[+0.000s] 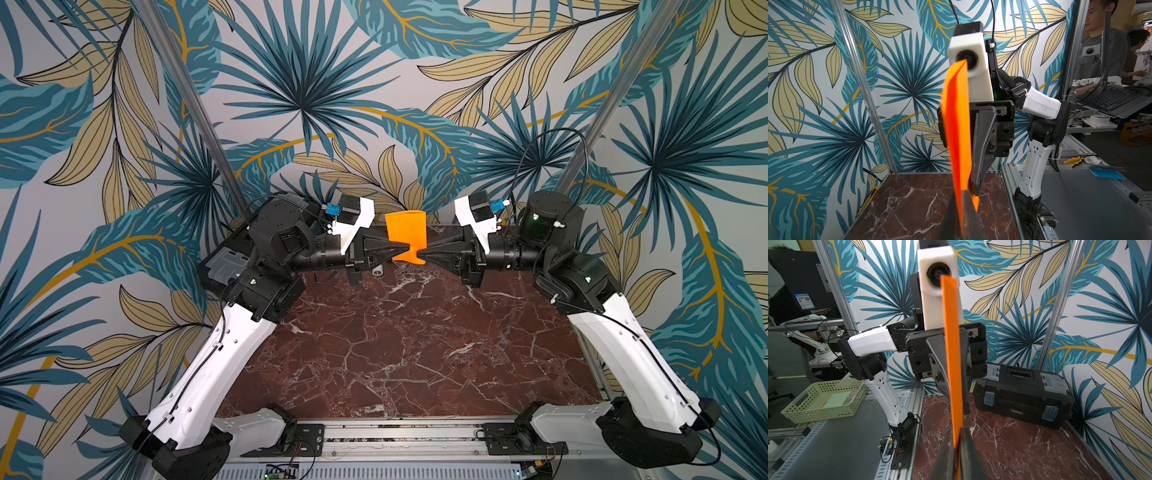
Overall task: Fold the square paper along the opposite sides
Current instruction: Smooth out the paper.
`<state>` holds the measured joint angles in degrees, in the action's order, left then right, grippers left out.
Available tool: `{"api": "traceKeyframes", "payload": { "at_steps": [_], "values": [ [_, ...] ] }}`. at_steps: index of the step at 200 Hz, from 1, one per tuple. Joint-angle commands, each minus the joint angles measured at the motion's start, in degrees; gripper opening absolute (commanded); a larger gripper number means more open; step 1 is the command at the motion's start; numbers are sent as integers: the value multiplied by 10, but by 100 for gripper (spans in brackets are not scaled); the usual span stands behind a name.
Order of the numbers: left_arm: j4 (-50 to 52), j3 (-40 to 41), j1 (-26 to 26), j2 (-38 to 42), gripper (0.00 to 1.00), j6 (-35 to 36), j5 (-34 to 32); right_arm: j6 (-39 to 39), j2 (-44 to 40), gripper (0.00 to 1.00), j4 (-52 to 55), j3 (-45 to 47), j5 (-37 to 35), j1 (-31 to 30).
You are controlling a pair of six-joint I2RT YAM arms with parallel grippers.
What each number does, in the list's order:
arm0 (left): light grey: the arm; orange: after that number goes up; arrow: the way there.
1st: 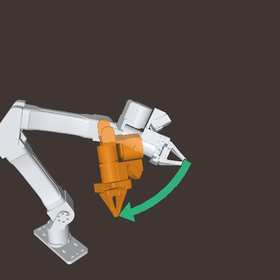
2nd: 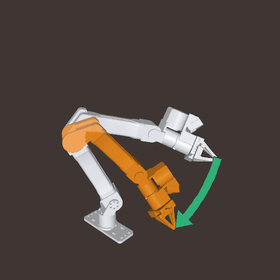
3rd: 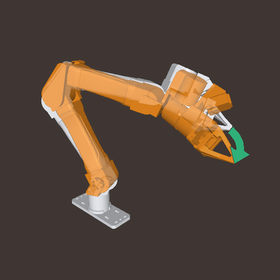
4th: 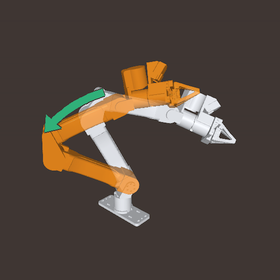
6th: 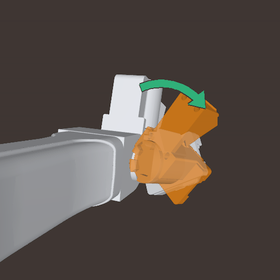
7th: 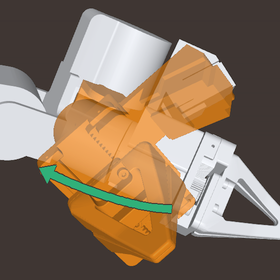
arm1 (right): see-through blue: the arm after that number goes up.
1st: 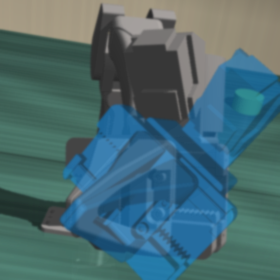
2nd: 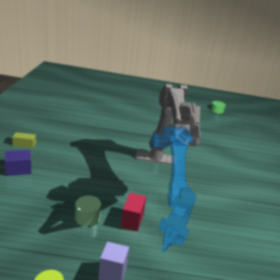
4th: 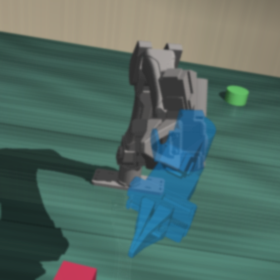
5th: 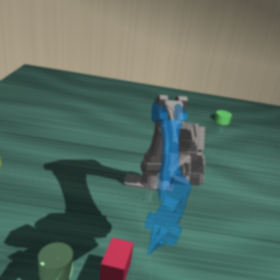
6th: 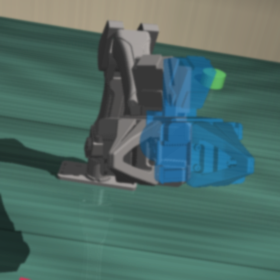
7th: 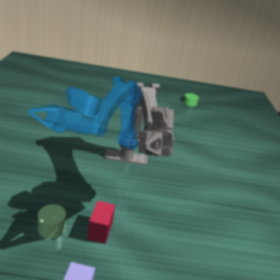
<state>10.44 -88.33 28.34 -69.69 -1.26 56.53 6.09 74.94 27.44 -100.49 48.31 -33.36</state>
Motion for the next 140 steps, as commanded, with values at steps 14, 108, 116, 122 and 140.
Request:
{"api": "traceKeyframes", "payload": {
  "at_steps": [14, 108, 116, 122, 140],
  "values": [
    [-10, -4, -1, 11, 0, 3, -7, 8, -13, 8, 3, 20, 3, 1],
    [-9, -4, -2, 14, 0, 4, -8, 19, -24, 0, 9, 44, -29, 0],
    [-9, -4, -1, 15, 0, 4, -8, 19, -24, 0, 9, 43, -29, 1],
    [-9, -4, -1, 14, 0, 5, -8, 19, -24, 3, 9, 43, -29, 1],
    [-9, -4, -1, 14, 0, 4, -9, 21, -26, 21, 9, 48, -32, 0]
  ]
}}
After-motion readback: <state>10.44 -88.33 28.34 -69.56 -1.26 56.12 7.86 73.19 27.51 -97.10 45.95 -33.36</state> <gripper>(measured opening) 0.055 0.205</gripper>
